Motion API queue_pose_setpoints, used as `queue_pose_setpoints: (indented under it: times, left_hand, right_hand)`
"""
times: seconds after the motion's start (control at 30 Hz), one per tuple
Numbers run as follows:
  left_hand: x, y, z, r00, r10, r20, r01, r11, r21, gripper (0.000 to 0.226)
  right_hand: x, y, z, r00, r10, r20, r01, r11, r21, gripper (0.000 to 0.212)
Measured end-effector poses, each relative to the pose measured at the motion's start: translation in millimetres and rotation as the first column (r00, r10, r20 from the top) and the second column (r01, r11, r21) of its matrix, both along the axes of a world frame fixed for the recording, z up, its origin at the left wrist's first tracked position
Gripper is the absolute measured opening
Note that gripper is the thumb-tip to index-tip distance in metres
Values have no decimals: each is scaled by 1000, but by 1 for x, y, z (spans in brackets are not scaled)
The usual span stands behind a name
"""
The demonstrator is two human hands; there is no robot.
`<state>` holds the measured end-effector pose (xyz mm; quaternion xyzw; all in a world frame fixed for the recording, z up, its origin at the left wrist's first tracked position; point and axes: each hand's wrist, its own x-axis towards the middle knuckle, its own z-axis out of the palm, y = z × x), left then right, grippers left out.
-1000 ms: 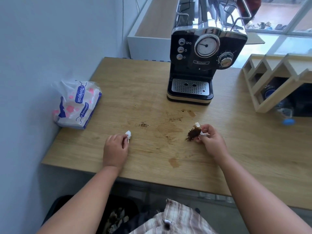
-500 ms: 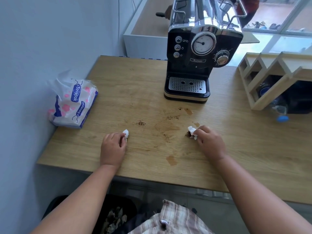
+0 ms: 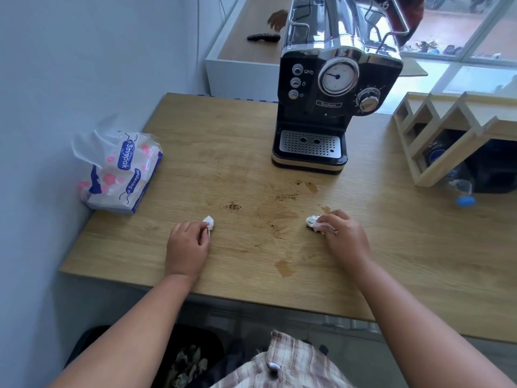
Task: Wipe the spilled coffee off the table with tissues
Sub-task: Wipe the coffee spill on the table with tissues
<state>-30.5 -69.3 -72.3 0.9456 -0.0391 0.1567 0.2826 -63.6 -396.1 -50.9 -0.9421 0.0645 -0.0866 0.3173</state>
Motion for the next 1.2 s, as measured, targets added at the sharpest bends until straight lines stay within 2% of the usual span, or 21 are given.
queue_pose_setpoints:
  times: [0.17,0.3,0.4,0.5,0.57,0.63,0.7,0.8,0.83,0.9,1.07,1.2]
  left_hand:
    - [-3,1,1,999,-32,-11,32,998,58,21]
    - [-16,2,2,995,-96,-29,99,988,121,22]
    - [-35,-30,6,980,-199,-12,198,970,143,17]
    - [-46,-76,6,925,-378,-32,379,916,130,19]
    - [-44,-89,7,900,-433,-52,436,894,106,21]
    - [-31,-78,12,925,-376,-54,379,923,66,20]
    - [-8,-47,21,980,-199,-28,201,977,68,19]
    - [32,13,20,991,128,-28,-124,986,111,19]
    - [41,25,17,980,190,-54,-181,975,131,19]
    - [46,26,6,975,208,-82,-193,968,157,19]
    - [37,-44,8,995,36,-98,-29,997,72,16]
    - [19,-108,12,955,-287,-72,292,953,83,20]
  right_hand:
    - [-7,5,-5,991,4,133,-1,1000,-18,9]
    - [-4,3,-8,990,18,143,-15,1000,-21,10]
    - [-2,3,-12,990,11,138,-10,1000,-9,9]
    - [1,4,-9,995,-35,94,27,996,86,9]
    - [4,2,-8,985,-147,89,128,973,191,10]
    - [9,-5,-7,942,-322,90,281,908,311,11]
    - [15,-9,-8,889,-450,78,391,838,381,12]
    - [21,-8,-11,877,-475,73,424,837,346,14]
    - [22,-7,-12,884,-462,73,417,850,321,15]
    - [22,-6,-14,887,-456,70,415,854,314,15]
    - [23,-8,-14,879,-474,61,430,840,331,14]
    - [24,-8,-14,861,-504,72,445,813,375,12]
